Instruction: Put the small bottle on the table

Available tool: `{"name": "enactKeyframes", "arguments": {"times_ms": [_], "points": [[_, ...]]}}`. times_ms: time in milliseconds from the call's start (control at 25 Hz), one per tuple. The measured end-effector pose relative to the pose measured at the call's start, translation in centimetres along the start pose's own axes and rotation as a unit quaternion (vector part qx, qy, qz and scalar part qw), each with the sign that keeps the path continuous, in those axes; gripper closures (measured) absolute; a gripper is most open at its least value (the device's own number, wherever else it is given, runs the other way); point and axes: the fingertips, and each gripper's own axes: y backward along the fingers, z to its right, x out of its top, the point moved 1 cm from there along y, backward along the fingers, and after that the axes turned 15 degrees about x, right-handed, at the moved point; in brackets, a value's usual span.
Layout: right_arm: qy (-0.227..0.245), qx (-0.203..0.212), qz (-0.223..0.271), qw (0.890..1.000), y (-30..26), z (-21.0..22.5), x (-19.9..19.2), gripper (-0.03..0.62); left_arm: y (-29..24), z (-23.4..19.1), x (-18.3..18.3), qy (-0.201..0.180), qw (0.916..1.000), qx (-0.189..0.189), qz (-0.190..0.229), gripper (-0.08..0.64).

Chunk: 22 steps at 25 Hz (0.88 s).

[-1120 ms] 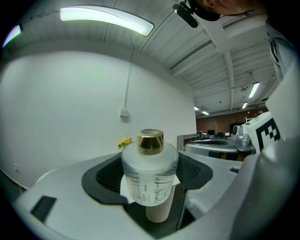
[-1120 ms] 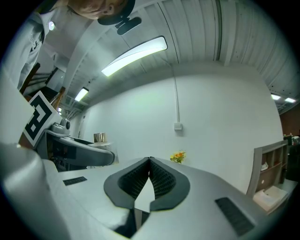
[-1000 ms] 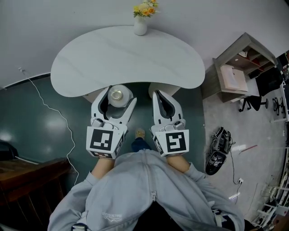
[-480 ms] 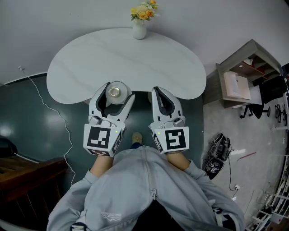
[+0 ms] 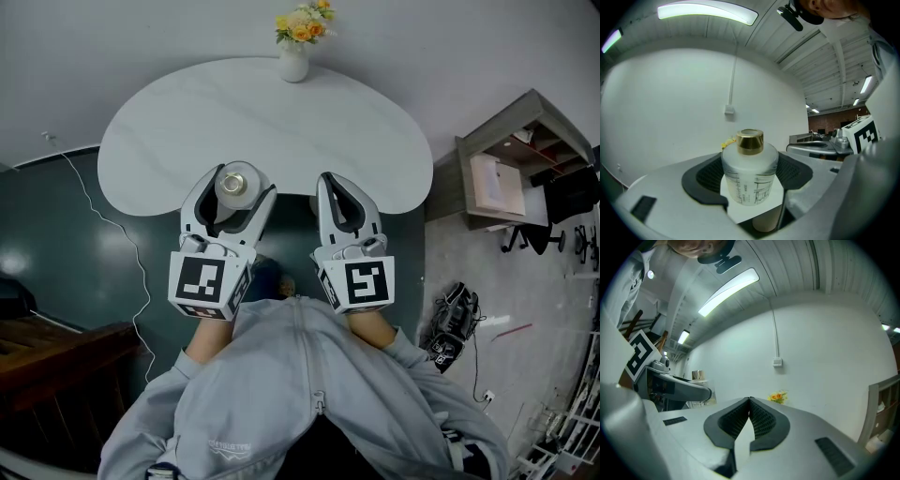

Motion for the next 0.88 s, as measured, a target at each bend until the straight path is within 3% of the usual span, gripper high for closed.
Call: {"name": "enactKeyframes", "arguments": {"times_ms": [320, 880], "points": [[0.000, -0.001, -0.002, 1.000, -2.9, 1.1, -0.5, 0.566, -2.9, -1.6, -0.3, 0.001, 1.0000, -0.002, -0.003, 0.229], [0.004, -0.024, -0.016, 1.000, -12.0, 5.7, -2.1, 0.566, -13.1, -5.3, -0.5, -0.007, 0.9993, -0.034, -0.010, 0.229]]}}
